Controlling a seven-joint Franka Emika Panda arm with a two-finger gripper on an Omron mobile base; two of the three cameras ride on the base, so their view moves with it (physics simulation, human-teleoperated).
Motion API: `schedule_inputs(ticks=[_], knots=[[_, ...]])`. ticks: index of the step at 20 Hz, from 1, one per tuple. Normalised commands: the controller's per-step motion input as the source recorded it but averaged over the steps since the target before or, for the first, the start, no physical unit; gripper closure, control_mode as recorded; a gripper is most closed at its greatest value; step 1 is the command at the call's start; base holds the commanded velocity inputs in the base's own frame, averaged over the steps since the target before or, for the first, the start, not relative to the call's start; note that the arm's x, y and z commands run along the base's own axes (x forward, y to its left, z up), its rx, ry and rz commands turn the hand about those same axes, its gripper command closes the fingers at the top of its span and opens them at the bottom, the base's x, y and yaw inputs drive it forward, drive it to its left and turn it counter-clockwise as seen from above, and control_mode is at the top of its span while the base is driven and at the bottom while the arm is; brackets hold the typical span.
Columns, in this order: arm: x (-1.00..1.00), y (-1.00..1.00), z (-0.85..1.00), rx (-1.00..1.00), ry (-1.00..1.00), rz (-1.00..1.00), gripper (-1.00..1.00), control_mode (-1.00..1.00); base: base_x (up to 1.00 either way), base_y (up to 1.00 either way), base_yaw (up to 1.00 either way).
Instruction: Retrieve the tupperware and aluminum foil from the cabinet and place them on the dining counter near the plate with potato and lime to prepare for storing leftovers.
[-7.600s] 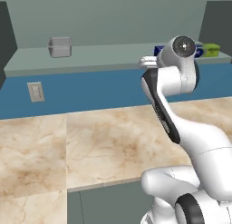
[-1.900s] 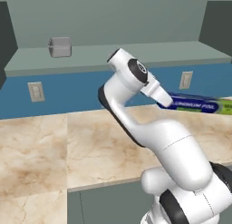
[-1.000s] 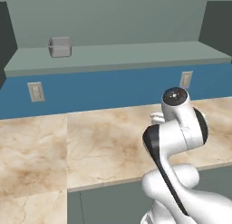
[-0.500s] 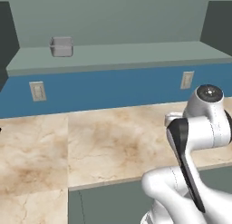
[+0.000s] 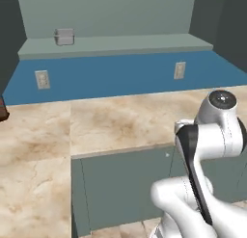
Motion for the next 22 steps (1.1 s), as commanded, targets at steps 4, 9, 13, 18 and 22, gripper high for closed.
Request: schedule_inputs(ticks=[4,9,13,18,22], knots=[[0.00,0.00,0.00,0.00,0.00,0.00,1.00,1.00,-0.96,-0.17,-0.50],[0.00,0.00,0.00,0.00,0.00,0.00,1.00,1.00,-0.47,-0.28,-0.67],[0.00,0.00,0.00,0.00,0.00,0.00,1.00,1.00,-0.11,-0.19,-0.77],[0.00,0.00,0.00,0.00,0.00,0.00,1.00,1.00,0.00,-0.06,-0.88],[0.00,0.00,0.00,0.00,0.00,0.00,1.00,1.00,0.00,-0.05,-0.89]])
